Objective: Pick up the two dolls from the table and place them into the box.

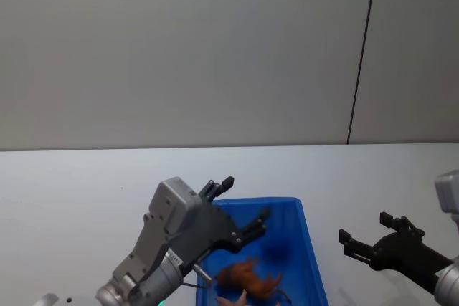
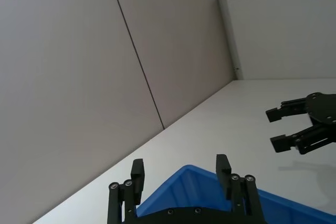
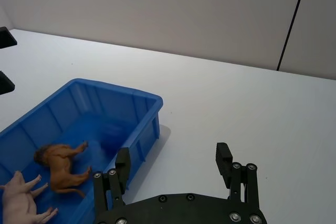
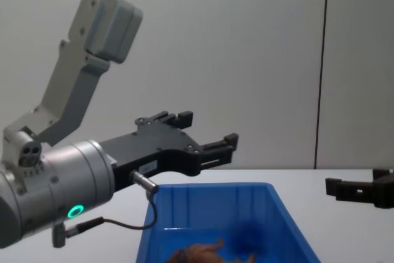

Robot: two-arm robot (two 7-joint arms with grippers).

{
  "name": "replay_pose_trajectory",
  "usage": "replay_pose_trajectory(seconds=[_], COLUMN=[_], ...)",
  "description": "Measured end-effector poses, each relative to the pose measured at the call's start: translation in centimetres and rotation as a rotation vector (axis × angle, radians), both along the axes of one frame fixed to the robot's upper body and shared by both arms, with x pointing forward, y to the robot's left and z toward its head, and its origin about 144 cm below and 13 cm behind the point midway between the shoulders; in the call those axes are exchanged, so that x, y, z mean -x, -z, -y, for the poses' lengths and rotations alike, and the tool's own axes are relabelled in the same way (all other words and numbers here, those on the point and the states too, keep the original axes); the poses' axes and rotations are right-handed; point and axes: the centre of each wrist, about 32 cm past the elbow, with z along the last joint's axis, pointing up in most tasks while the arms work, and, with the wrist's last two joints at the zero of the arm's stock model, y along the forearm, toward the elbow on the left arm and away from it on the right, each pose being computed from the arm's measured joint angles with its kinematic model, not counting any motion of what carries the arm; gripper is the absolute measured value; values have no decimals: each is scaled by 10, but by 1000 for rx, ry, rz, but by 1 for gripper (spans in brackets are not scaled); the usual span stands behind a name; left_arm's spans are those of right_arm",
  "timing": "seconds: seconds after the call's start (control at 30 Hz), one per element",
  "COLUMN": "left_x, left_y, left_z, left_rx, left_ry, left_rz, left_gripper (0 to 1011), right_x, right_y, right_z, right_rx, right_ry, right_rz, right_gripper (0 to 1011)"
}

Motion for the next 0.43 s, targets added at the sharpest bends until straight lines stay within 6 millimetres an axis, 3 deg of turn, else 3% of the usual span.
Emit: replay_pose_trajectory(seconds=[0.23, 0.43], left_x=[-1, -1], left_y=[-4, -6], left_z=[-1, -3], left_rx=[6, 13], left_ry=[37, 50], left_rz=[19, 30], left_gripper=[1001, 1001], right_x=[0, 0], right_y=[0, 0], right_z=[0, 0], right_rx=[0, 0], right_ry=[0, 0], right_rz=[0, 0], right_gripper=[1001, 1001])
